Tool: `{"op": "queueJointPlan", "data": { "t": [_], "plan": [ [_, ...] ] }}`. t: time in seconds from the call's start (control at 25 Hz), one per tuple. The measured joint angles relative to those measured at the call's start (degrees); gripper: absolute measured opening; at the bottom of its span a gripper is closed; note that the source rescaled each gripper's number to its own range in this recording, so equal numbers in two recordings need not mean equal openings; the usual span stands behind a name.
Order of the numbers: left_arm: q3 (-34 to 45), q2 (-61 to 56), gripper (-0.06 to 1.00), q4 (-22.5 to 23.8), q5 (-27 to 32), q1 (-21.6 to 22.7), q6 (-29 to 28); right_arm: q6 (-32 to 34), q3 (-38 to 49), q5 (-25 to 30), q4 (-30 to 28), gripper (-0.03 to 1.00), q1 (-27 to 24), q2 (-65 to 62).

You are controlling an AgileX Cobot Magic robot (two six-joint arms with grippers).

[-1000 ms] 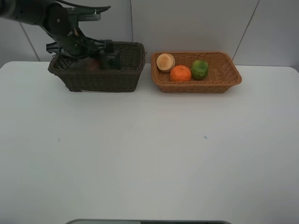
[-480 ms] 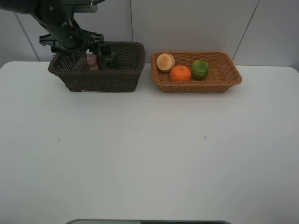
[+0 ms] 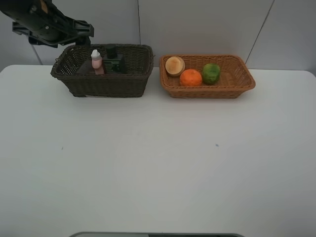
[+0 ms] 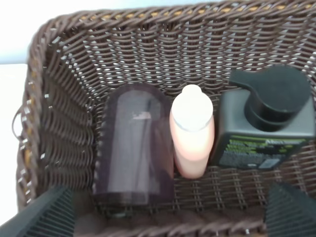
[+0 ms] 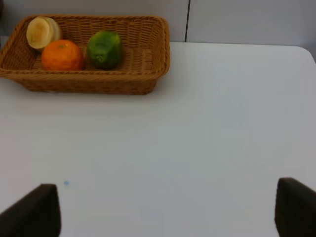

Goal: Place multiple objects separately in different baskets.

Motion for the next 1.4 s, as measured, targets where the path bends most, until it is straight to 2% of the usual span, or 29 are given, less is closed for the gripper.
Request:
{"op": "queueJointPlan", "data": {
  "t": [0.2,0.36,0.52,0.68,0.88,1.24,1.4],
  "plan": [
    [6.22,-11.15,1.0,-0.05,1.01,0.24,0.0,0.0,0.0,0.0,0.0,0.85,0.0,0.0],
    [10.48,-21.43,1.0,-0.78,4.96,0.31,0.06,0.0,0.0,0.0,0.0,0.85,0.0,0.0],
    [14.47,-31.45,1.0,-1.32,10.93,0.31,0.96,0.0,0.0,0.0,0.0,0.85,0.0,0.0],
    [17.2,-40.68,1.0,-2.37,19.5,0.31,3.7,0.0,0.0,0.0,0.0,0.85,0.0,0.0],
    [19.71,-51.68,1.0,-6.74,29.9,0.31,9.13,0.0,0.0,0.0,0.0,0.85,0.0,0.0],
    [21.62,-74.35,1.0,-10.05,43.54,0.31,14.42,0.0,0.0,0.0,0.0,0.85,0.0,0.0],
    [21.73,-82.93,1.0,-11.55,46.91,0.31,16.52,0.0,0.0,0.0,0.0,0.85,0.0,0.0]
  ]
}}
